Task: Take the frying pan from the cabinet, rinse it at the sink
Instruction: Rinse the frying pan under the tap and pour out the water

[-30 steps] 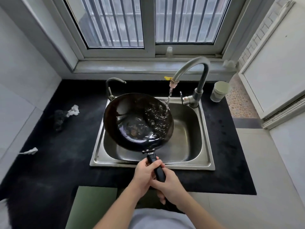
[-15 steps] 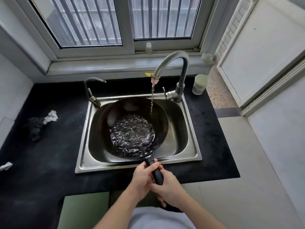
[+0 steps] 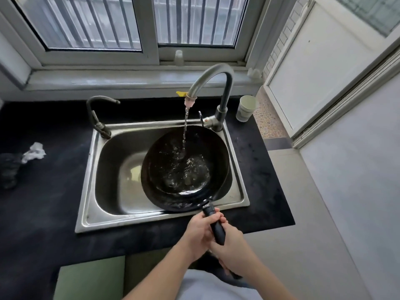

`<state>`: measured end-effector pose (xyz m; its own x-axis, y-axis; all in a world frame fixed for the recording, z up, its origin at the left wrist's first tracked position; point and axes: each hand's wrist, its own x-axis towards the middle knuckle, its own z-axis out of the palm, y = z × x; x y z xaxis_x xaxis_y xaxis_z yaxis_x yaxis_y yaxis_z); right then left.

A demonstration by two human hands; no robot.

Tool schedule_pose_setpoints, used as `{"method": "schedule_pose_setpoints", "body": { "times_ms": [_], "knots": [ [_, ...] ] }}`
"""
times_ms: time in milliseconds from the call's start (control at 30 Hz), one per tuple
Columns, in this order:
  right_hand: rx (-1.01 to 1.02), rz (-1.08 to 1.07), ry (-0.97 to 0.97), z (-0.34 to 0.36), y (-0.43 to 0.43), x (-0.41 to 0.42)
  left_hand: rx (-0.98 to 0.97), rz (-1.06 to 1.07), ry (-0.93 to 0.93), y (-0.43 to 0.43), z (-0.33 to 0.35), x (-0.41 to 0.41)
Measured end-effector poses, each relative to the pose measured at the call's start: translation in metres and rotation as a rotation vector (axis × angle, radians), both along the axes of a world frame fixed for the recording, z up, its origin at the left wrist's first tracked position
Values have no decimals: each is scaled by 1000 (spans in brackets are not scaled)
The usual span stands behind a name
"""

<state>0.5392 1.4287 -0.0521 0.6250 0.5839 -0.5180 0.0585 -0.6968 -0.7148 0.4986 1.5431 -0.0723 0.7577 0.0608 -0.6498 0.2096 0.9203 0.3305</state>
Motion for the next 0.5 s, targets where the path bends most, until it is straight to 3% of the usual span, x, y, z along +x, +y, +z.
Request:
{"method": "schedule_pose_setpoints", "body": {
  "times_ms": [500],
  "knots": [
    [28, 129, -50, 13, 20, -3, 46, 72, -23, 23, -4, -13]
  ]
}}
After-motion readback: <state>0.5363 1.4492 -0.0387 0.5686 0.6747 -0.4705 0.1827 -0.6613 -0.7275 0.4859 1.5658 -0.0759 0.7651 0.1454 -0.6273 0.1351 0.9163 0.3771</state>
